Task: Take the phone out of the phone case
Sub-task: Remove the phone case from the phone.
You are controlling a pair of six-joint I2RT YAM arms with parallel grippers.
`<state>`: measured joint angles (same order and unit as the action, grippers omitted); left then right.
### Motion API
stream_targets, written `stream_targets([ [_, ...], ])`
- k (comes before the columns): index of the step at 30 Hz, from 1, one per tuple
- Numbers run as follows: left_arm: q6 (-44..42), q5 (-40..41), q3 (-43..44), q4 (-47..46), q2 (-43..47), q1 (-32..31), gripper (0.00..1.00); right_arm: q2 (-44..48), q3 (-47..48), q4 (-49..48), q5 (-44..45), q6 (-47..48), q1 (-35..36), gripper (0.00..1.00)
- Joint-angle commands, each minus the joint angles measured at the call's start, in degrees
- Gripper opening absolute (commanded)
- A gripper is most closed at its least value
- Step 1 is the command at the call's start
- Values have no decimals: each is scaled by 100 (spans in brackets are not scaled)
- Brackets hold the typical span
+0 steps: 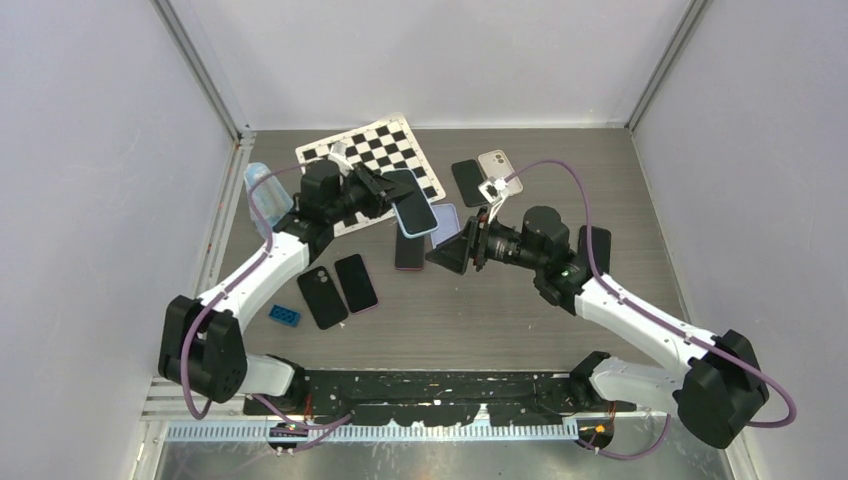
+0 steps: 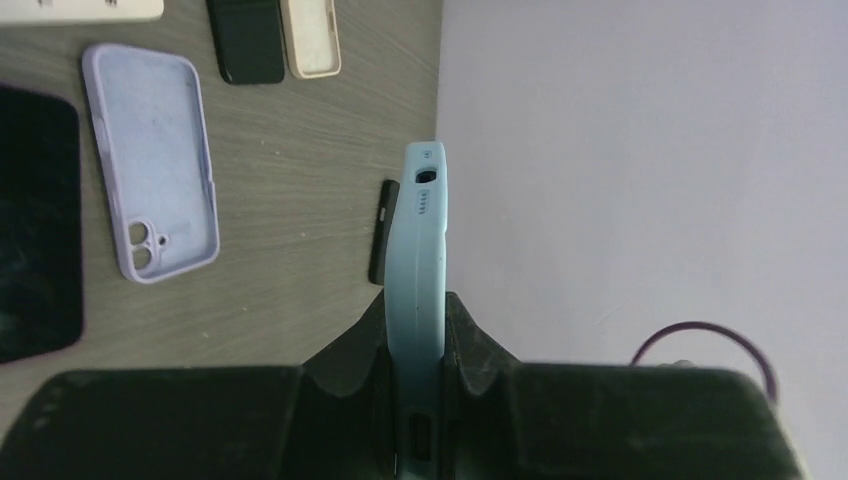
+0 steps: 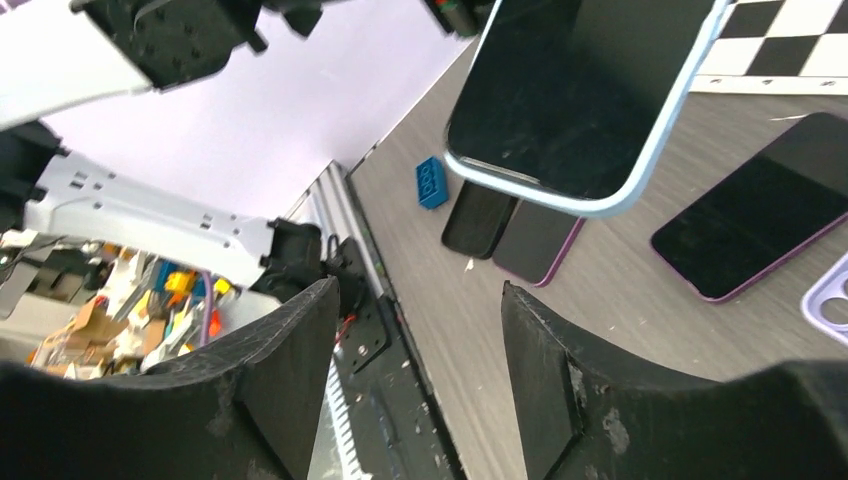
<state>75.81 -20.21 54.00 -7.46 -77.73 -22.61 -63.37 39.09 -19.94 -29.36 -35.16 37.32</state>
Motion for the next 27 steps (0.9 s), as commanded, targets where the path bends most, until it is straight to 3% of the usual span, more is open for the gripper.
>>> stream_targets([
  [1,-2012,-869,829,272,140,55,0,366,560,1226,-726,310,-14,67],
  [6,-3453,-2345,1414,897,137,47,0,576,825,2025,58,637,-48,71],
  [11,-3944,-3008,1462,1341,378,38,0,416,1096,2602,96,806,-82,72],
  [22,-3709,-3531,1289,786,651,-23,0,-123,988,1008,-1385,-139,-85,61],
  [27,-3705,-3500,1405,782,668,-143,0,-25,678,146,-1643,-419,-89,67],
])
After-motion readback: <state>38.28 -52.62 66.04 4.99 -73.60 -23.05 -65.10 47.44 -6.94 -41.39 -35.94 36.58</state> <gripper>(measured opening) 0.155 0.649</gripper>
